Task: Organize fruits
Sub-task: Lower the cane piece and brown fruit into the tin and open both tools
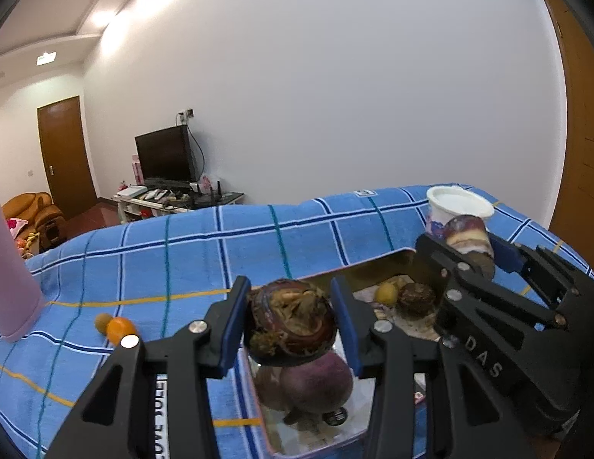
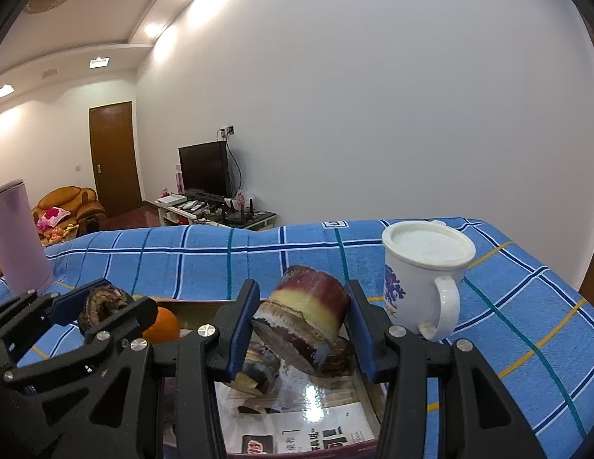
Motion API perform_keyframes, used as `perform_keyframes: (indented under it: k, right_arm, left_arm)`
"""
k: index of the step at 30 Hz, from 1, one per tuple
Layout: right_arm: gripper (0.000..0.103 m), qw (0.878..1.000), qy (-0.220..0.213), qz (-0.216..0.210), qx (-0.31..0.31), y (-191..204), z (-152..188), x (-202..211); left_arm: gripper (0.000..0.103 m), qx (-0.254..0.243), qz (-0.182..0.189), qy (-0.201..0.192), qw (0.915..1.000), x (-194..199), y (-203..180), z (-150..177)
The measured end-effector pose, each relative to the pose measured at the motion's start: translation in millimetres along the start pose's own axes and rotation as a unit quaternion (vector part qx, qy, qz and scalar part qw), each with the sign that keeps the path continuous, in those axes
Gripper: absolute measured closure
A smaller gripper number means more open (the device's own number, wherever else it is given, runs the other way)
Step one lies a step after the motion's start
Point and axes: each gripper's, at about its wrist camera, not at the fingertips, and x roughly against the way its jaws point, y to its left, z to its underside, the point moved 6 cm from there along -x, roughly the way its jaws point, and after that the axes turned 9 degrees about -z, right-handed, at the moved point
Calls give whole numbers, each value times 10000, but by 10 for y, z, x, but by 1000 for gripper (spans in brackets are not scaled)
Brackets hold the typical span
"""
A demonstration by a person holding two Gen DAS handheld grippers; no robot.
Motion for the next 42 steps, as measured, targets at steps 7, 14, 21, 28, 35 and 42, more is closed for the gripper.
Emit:
perform_keyframes:
  k: [7,14,21,28,35,42]
  right_arm:
    - [55,9996,205,-28,-198,-122,16,-138]
    - [55,9995,289,18,-117,-169,13,-241]
    - [55,9989,462,7,-107,-154,33,-357]
    - [55,9971,696,-114,-276,-205,86,-468]
    - [55,9936,985,-387,-392,-207,134,-596]
    - [55,9869,1222,-799,-689,-178,222,-658]
  left_arm:
    - [58,4,42,94,9999,-132,-59,30]
    - [58,-36,59,152,9999,-238,-72,50]
    - [58,-6,51,209,9998,-307,-64,62]
    - [58,-61,48,144,9999,-290,-75,77]
    - [58,-69,56,154,9998,-310,-73,75]
    - [58,-42,87,225,9997,-255,-61,123]
